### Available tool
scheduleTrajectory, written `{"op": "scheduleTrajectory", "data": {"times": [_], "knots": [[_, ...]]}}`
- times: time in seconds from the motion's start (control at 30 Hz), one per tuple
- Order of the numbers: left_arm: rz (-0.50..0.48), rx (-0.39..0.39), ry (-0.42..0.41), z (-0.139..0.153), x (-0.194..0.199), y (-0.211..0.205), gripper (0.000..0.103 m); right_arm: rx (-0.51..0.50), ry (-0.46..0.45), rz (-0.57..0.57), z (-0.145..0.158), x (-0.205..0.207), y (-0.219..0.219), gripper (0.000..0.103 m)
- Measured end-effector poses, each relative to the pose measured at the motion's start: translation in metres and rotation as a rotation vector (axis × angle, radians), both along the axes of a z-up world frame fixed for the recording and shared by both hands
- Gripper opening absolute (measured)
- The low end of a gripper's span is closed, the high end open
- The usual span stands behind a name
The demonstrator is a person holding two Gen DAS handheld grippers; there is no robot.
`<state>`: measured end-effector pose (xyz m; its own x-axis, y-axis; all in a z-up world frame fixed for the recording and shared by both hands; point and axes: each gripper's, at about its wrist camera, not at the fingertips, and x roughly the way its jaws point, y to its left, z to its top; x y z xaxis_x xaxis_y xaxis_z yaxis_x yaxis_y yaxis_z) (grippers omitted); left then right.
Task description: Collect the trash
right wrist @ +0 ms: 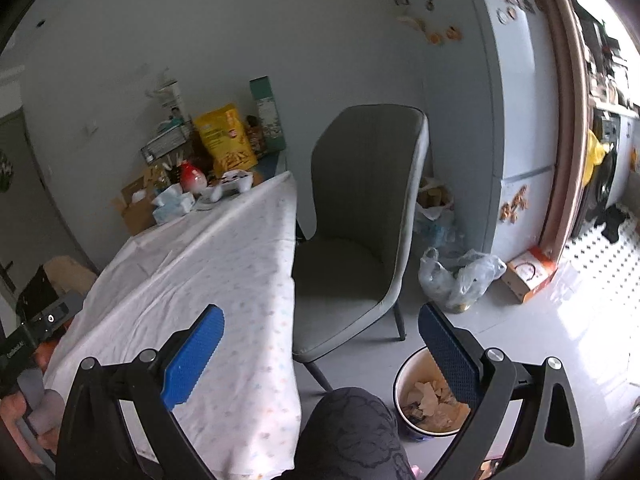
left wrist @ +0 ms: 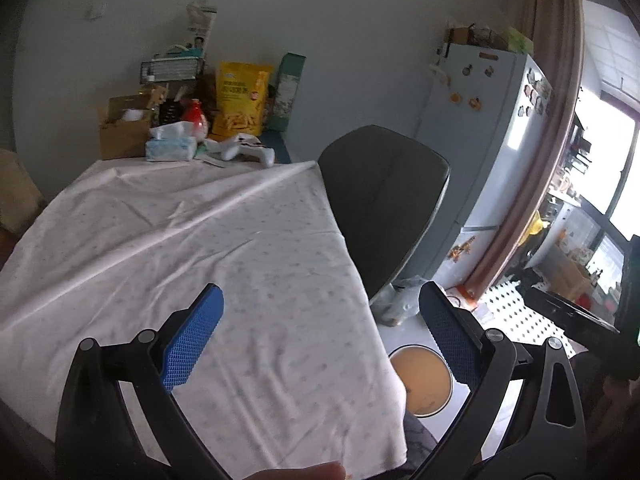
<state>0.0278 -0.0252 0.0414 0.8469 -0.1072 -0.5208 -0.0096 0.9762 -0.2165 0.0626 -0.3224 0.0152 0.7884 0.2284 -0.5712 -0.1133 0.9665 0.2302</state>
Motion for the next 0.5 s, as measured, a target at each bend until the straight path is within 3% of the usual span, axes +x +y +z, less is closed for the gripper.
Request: {"op": "scheduleTrajectory", "data": {"times": [0.23, 0.5], "knots": [[0.014, 0.002, -0.013, 0.002, -0.021, 0.009, 0.097, -0.028, -0.011, 0.031, 0.011, -0.018, 0.023, 0.095], [0.027, 0.001, -0.043, 0.006, -0.028, 0.012, 0.097, -0.027, -0.001, 0.038, 0.025, -0.025, 0.018, 0.095]]}}
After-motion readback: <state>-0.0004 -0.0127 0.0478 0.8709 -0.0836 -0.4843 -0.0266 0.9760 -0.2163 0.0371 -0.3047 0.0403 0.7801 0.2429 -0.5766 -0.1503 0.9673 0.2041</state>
